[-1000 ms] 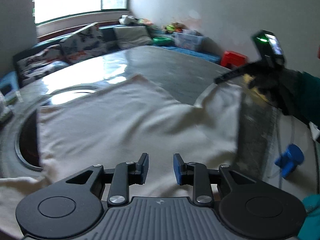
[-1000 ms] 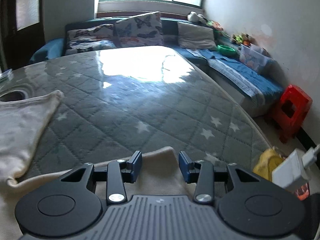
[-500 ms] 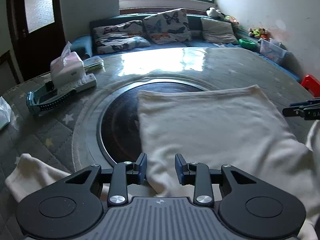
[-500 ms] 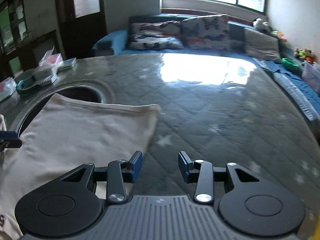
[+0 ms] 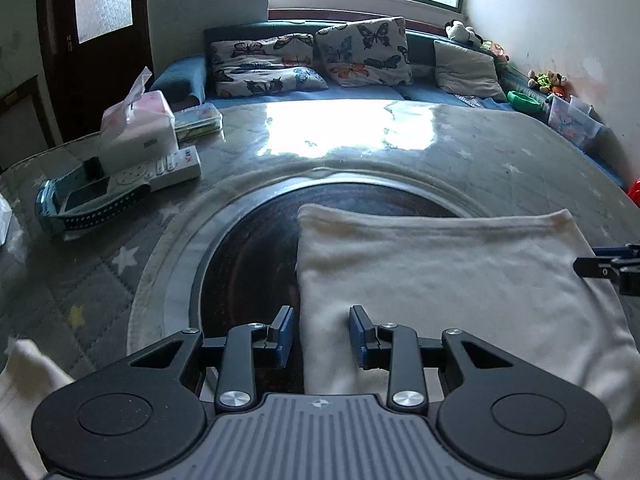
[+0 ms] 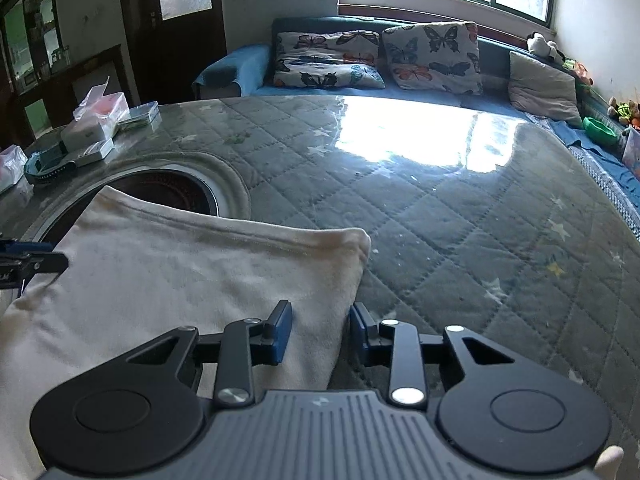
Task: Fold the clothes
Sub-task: 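Grasp the sweatshirt hem with the left gripper while the right gripper moves toward it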
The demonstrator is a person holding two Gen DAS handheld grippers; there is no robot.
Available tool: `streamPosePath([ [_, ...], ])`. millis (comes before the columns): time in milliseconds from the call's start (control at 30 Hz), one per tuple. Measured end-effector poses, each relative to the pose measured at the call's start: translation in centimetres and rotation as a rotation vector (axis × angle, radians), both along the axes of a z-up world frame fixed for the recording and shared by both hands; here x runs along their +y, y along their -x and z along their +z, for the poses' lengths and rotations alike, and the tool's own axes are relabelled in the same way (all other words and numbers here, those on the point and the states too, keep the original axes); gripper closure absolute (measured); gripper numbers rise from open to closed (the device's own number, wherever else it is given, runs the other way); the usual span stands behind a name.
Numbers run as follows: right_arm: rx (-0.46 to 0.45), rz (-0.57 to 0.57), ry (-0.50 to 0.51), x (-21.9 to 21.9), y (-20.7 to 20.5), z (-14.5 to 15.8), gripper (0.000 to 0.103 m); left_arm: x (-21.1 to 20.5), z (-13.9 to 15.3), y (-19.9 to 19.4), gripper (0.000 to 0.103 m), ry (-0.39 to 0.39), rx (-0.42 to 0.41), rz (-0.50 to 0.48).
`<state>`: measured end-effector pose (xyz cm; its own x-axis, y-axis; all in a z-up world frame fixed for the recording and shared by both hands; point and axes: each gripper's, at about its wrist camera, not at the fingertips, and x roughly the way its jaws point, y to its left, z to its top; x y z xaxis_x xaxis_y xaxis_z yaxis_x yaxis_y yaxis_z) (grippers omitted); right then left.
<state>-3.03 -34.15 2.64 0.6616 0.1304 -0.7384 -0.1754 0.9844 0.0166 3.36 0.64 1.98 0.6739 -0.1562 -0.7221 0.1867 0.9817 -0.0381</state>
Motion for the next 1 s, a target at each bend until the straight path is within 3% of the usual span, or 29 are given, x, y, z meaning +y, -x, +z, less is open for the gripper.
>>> streamPosePath([
  [233,-0.017,0.007,0.018,0.6,-1.1,-0.1,0.071,-1.1,-0.3,-1.0,0.096,-0.089,-0.060,0.020],
  [433,-0.038,0.032,0.040,1.5,-2.5,-0.3,0.071,-1.3,-0.4,-1.3,0.097,-0.158,-0.083,0.077],
  [567,-0.033,0.052,0.046,1.8,-2.7,-0.1,0.071,-1.0,0.1,-0.9,0.093,-0.154,-0.071,0.070],
  [767,-0.030,0.118,0.039,2.1,0.2,1.1,0.070,-0.7,1.1,2.9,0.092,-0.164,-0.101,-0.039],
  [1000,-0.018,0.286,0.009,4.2,6.0,2.5,0.071,-0.8,0.9,9.1,0.092,-0.156,-0.100,-0.194],
])
